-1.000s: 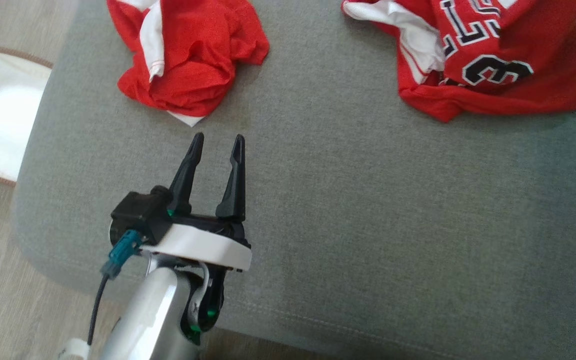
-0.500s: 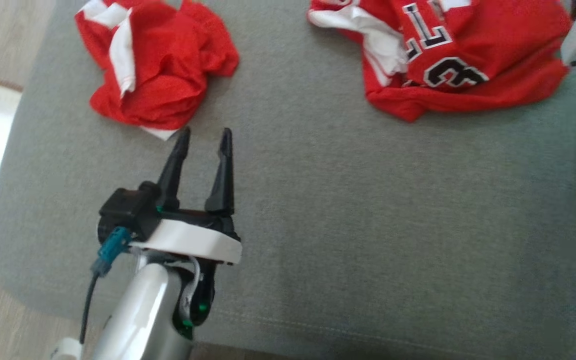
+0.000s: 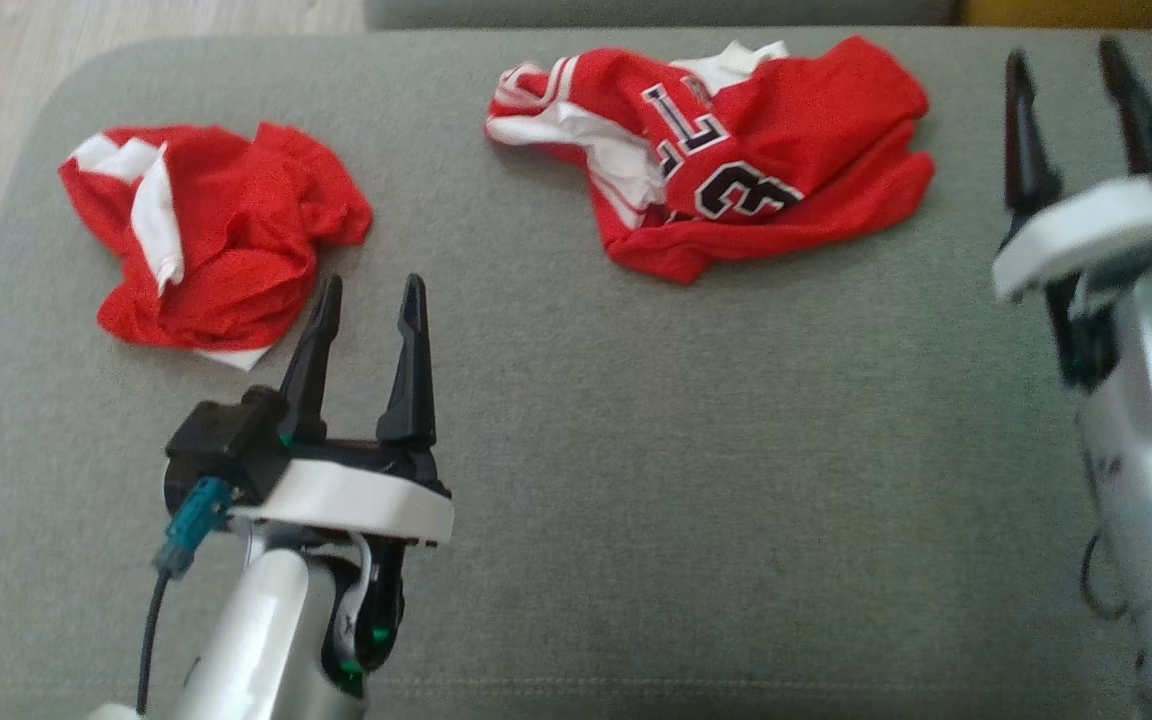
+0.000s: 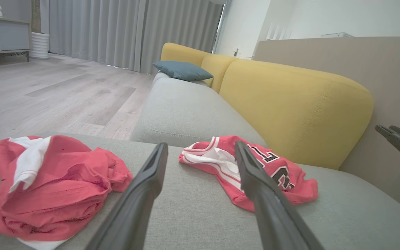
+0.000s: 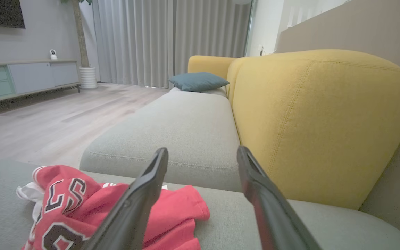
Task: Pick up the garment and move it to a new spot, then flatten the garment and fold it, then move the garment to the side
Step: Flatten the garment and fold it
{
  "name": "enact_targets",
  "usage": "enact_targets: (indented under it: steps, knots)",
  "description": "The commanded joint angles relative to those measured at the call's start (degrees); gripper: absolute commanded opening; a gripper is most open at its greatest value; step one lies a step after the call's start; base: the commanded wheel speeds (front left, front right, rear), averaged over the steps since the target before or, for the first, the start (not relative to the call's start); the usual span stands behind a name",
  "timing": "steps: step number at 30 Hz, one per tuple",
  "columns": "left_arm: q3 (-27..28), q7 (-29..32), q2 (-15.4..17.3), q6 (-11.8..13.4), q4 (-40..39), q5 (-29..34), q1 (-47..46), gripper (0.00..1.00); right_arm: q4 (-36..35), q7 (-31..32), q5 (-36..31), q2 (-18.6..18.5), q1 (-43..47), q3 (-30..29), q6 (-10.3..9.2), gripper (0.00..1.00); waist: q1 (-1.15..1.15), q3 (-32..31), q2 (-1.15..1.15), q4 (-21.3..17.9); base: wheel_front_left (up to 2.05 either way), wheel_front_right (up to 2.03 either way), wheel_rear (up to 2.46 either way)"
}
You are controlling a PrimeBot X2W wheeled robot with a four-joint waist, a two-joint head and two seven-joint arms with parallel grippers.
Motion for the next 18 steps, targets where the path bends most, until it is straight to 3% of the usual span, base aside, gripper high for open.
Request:
enact_targets:
  steps: [1,10,18]
  knots:
    - [2.14,-0.31,0.44,0.14,-2.28,0.42,-0.9,1.0,-3.37,-0.6,0.48,1.22,1.14,0.59,0.21,1.0,0.0,-1.38,0.0,-1.35,0.0,0.0,0.0]
    - [3.43,-0.31,0.44,-0.05,-2.26,0.6,1.22,1.0,-20.72,-0.58,-0.79,6.2,19.67,-3.45,0.21,1.0,0.0,-3.85,0.0,-3.44,0.0,0.0,0.0]
    - [3.19,-0.31,0.44,-0.31,-2.09,0.77,2.08,1.0,-29.28,1.63,-3.08,8.94,28.05,-5.61,0.21,1.0,0.0,-3.63,0.0,-3.87,0.0,0.0,0.0]
